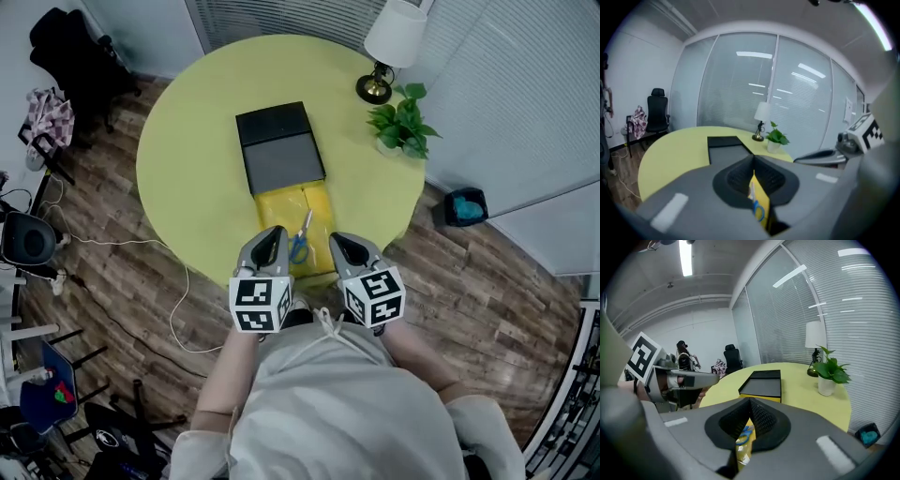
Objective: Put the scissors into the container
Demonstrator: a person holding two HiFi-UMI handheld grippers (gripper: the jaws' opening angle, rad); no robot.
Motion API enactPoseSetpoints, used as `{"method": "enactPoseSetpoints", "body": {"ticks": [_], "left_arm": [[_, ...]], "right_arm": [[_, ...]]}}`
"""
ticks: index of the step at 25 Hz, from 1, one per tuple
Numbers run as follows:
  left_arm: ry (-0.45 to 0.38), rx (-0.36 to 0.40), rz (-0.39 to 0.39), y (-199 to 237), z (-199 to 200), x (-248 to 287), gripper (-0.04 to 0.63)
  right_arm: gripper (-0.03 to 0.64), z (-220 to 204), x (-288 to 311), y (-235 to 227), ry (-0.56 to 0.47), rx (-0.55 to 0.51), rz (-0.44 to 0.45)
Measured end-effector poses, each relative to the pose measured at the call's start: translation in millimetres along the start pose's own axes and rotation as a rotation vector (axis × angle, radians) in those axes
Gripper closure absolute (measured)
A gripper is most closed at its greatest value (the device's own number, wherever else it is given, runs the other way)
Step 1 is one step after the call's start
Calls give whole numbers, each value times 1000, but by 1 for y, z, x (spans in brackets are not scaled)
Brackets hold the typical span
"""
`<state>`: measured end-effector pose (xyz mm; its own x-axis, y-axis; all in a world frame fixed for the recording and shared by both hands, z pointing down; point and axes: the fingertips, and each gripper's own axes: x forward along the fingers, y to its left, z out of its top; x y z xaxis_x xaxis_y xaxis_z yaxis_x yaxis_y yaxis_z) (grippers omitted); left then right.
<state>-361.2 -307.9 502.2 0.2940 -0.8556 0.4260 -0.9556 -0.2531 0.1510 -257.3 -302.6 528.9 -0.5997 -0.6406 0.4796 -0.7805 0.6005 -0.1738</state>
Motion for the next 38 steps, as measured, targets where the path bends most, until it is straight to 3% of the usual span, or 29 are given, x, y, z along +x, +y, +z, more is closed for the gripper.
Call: {"method": "enactPoseSetpoints", "body": {"ticks": [7,12,23,38], "left_arm": [[-242,29,34,11,68,-49,589],[-312,90,67,17,91,-66,589],[-284,129,81,17,85,-68,589],[-236,142,65,9,74,-55,589]], "right_arm": [[618,49,-7,19,-131,-67,15],[618,79,-9,28,-203,-111,15],[618,87,-11,39,-217,-151,35],[618,74,-11,30,-181,-129,27]]}}
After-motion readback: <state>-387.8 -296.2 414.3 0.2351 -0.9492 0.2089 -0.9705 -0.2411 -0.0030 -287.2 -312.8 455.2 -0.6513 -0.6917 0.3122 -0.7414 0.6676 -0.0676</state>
